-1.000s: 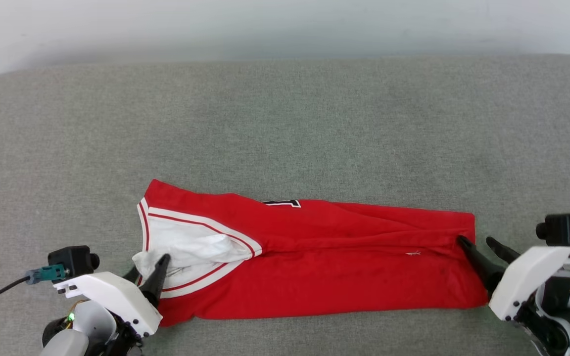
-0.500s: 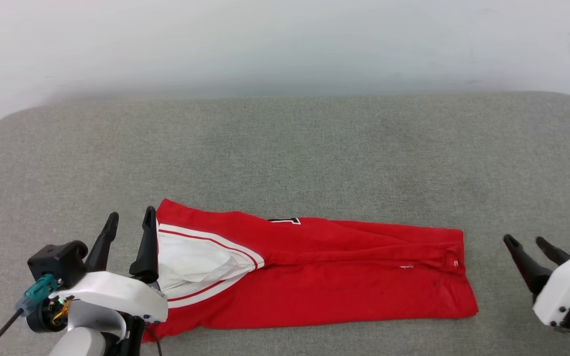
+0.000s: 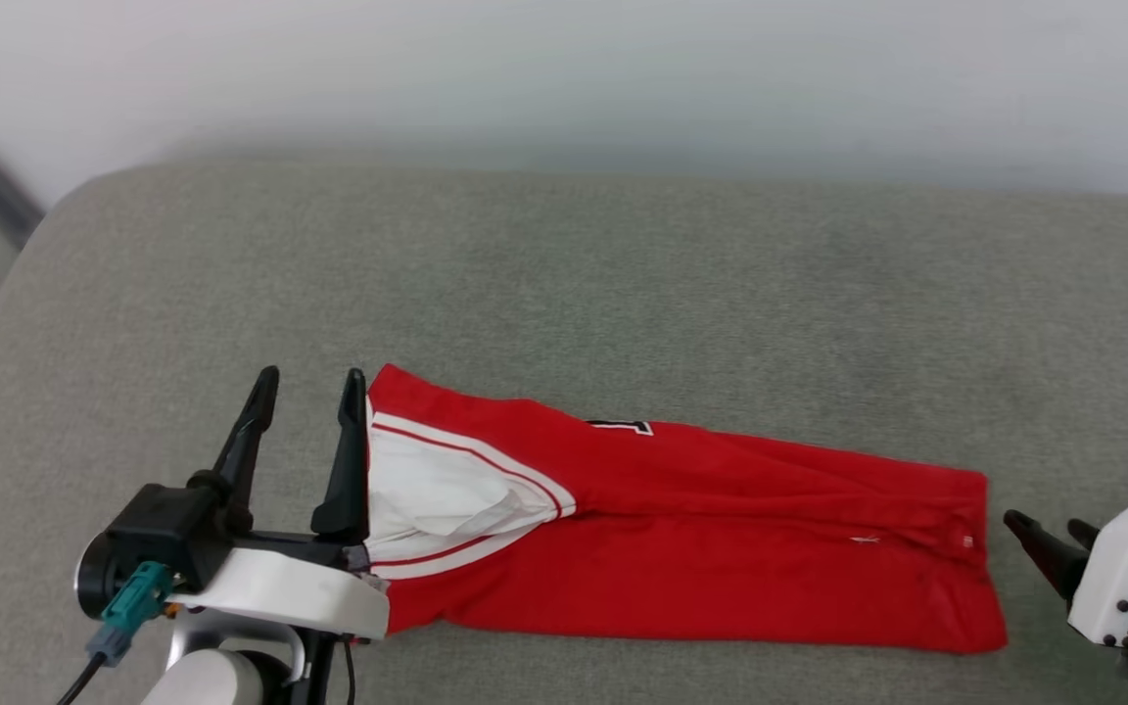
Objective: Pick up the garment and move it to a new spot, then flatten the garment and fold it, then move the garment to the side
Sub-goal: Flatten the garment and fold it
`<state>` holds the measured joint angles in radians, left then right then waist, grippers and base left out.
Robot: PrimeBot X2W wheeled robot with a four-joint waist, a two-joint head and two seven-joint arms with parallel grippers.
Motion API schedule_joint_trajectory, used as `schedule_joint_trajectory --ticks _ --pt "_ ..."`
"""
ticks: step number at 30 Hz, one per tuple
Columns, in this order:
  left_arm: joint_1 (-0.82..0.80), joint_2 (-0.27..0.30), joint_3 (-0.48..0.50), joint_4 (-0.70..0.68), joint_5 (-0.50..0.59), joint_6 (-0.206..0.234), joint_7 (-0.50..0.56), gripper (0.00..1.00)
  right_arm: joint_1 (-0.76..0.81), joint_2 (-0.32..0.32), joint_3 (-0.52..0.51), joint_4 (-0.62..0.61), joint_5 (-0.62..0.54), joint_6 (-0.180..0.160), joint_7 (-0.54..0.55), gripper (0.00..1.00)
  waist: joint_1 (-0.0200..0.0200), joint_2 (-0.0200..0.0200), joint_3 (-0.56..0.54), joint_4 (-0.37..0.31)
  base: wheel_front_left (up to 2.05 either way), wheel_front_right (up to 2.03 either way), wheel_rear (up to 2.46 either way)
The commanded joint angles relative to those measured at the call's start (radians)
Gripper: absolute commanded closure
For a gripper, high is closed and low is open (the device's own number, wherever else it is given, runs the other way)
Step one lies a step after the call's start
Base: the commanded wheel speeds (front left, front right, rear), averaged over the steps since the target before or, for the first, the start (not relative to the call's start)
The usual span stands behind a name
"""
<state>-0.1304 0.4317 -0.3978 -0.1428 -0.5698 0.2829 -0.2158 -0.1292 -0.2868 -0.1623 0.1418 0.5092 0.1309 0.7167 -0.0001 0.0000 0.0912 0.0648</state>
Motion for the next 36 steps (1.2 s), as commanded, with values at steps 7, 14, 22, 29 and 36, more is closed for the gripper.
schedule_joint_trajectory --ticks 7,14,22,29,36 --pt "-0.038 -0.016 -0.031 -0.017 0.025 0.0 -0.001 0.0 -0.049 0.042 0.016 0.096 0.021 0.0 0.038 0.0 0.0001 0.0 0.066 0.074 0.0 0.0 0.0" --pt "-0.052 -0.009 -0.038 -0.001 0.036 -0.007 -0.002 0.0 -0.056 0.062 0.059 0.217 0.064 0.0 0.062 0.16 0.0001 0.0 0.074 0.085 0.0 0.0 0.0" --pt "-0.047 -0.001 -0.053 0.02 0.037 -0.011 0.009 0.0 -0.087 0.022 0.113 0.247 0.1 0.0 0.03 1.0 0.0001 0.0 0.027 0.072 0.0 0.0 0.0" --pt "0.009 0.011 -0.051 0.027 0.023 0.007 0.016 0.0 -0.069 -0.023 0.149 0.221 0.114 0.0 -0.026 1.0 0.0001 0.0 -0.035 0.04 0.0 0.0 0.0" --pt "0.063 0.021 -0.041 0.021 0.007 0.026 0.021 0.0 -0.023 -0.047 0.072 0.216 0.114 -0.001 -0.05 1.0 0.0001 0.0 -0.076 -0.005 0.0 0.0 0.0"
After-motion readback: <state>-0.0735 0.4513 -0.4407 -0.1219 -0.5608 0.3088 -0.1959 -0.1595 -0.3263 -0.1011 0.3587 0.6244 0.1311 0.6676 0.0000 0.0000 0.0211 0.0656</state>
